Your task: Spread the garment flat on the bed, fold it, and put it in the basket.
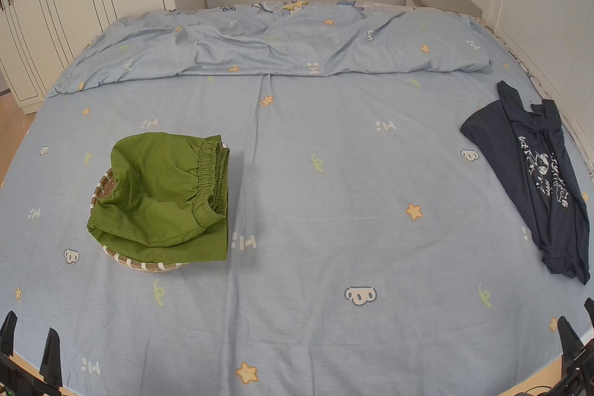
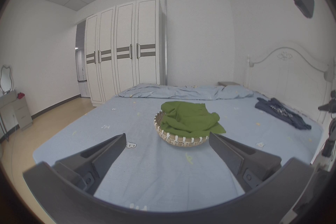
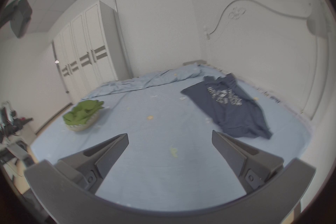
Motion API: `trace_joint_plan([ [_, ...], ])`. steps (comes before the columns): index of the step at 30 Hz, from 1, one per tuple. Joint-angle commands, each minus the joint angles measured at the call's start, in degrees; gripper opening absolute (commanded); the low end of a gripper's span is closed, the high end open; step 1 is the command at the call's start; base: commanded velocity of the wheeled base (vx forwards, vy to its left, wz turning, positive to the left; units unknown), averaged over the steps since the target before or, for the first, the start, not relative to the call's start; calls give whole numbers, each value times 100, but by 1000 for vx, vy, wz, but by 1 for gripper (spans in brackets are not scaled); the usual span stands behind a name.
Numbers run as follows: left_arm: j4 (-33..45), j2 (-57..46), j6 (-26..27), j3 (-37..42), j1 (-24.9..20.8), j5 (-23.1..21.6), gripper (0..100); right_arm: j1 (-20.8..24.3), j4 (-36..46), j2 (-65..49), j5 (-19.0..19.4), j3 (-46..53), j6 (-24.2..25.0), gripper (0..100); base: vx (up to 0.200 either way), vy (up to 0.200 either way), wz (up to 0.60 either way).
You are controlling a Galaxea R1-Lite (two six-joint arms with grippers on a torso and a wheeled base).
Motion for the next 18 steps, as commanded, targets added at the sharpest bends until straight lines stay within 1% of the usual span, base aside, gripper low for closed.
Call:
trace_joint_plan([
  [1,74,-110,565,254,20,-126,100,-1092,-276,-241,-132,209,-800,100,0,0,0],
  [4,74,-110,530,254,11,-205,100,-881,-364,-435,-114,261,-1011,100,0,0,0],
  [5,82,-110,433,254,11,-205,100,-863,-355,-558,-70,270,-941,100,0,0,0],
  [6,188,-110,196,254,-6,-196,100,-855,-390,-584,-9,288,-993,100,0,0,0],
  [7,258,-110,-33,254,-24,-205,100,-855,-408,-584,123,288,-993,100,0,0,0],
  [8,328,-110,-156,245,-33,-196,100,-855,-381,-575,413,279,-949,100,0,0,0],
  [9,337,-110,-156,236,-24,-196,100,-855,-372,-566,457,279,-941,100,0,0,0],
  [10,284,-110,-59,254,-15,-179,100,-855,-346,-566,923,270,-941,100,0,0,0],
  [11,293,-110,-6,254,-24,-196,100,-855,-355,-566,1573,270,-914,100,0,0,0],
  [12,293,-110,-15,254,-24,-205,100,-855,-372,-566,2101,270,-861,100,0,0,0],
  [13,284,-110,-6,254,-24,-205,100,-863,-381,-566,2479,270,-809,100,0,0,0],
  [15,293,-110,-15,254,-24,-205,100,-855,-381,-566,2619,270,-765,100,0,0,0],
  [16,284,-110,-15,254,-24,-205,100,-863,-399,-566,2523,279,-703,100,0,0,0],
  [17,284,-110,-15,254,-24,-205,100,-863,-399,-566,2523,279,-703,100,0,0,0],
  [18,284,-110,-15,254,-15,-205,100,-872,-434,-566,2101,314,-624,100,0,0,0],
])
